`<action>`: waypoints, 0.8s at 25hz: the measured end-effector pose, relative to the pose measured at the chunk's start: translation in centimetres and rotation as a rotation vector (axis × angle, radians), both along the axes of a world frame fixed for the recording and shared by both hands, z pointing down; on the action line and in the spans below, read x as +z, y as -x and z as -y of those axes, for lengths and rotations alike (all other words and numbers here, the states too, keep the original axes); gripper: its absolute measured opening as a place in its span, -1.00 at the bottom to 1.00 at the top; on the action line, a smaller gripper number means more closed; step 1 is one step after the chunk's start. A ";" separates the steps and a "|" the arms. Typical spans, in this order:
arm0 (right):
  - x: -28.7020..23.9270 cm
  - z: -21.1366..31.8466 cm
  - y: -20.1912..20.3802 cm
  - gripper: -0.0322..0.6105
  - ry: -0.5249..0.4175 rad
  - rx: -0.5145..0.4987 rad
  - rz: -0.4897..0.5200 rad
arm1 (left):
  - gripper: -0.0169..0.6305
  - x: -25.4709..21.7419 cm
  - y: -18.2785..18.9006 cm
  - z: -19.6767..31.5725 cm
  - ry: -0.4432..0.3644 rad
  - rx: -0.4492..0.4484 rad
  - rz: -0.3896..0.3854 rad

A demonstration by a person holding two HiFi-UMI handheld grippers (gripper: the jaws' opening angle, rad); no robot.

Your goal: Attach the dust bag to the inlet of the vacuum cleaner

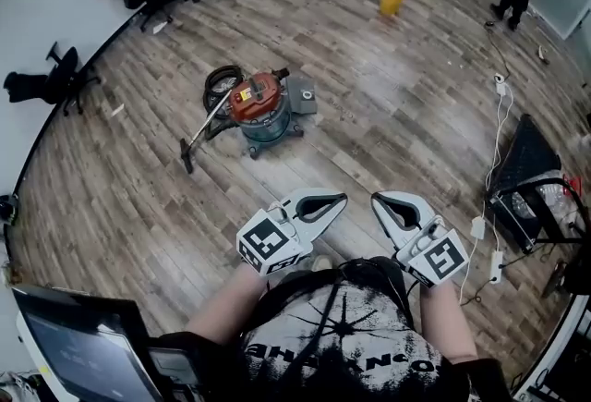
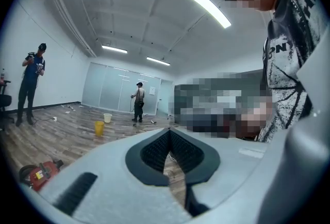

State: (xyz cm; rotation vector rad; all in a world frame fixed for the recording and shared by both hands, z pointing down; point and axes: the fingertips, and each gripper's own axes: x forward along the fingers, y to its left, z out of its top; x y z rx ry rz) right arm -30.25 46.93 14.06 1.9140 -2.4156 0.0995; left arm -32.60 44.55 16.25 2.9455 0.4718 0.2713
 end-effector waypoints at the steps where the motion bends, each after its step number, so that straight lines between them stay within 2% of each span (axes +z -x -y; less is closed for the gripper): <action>1: 0.0 0.5 -0.6 -0.89 -0.007 0.002 -0.006 | -0.95 0.1 -0.5 0.5 -0.002 -0.001 0.001; 5: 1.1 2.1 -3.4 -0.89 0.013 0.009 0.010 | -0.95 0.8 -2.5 2.1 -0.010 -0.009 0.016; 9: 2.4 4.8 -7.4 -0.89 0.030 -0.018 0.021 | -0.95 1.4 -5.9 5.4 -0.016 -0.057 0.033; 12: 2.5 7.1 -10.3 -0.89 0.012 -0.096 0.009 | -0.95 1.8 -9.4 7.9 -0.006 -0.112 0.048; 15: 2.4 9.7 -13.4 -0.89 -0.015 -0.191 -0.044 | -0.95 1.7 -13.2 10.3 0.001 -0.175 0.058; 18: 2.6 11.4 -18.0 -0.89 0.050 -0.202 -0.018 | -0.95 1.3 -17.8 12.0 0.000 -0.221 0.063; 20: 2.6 11.9 -21.0 -0.89 0.050 -0.213 0.010 | -0.95 1.0 -21.2 12.6 -0.007 -0.233 0.061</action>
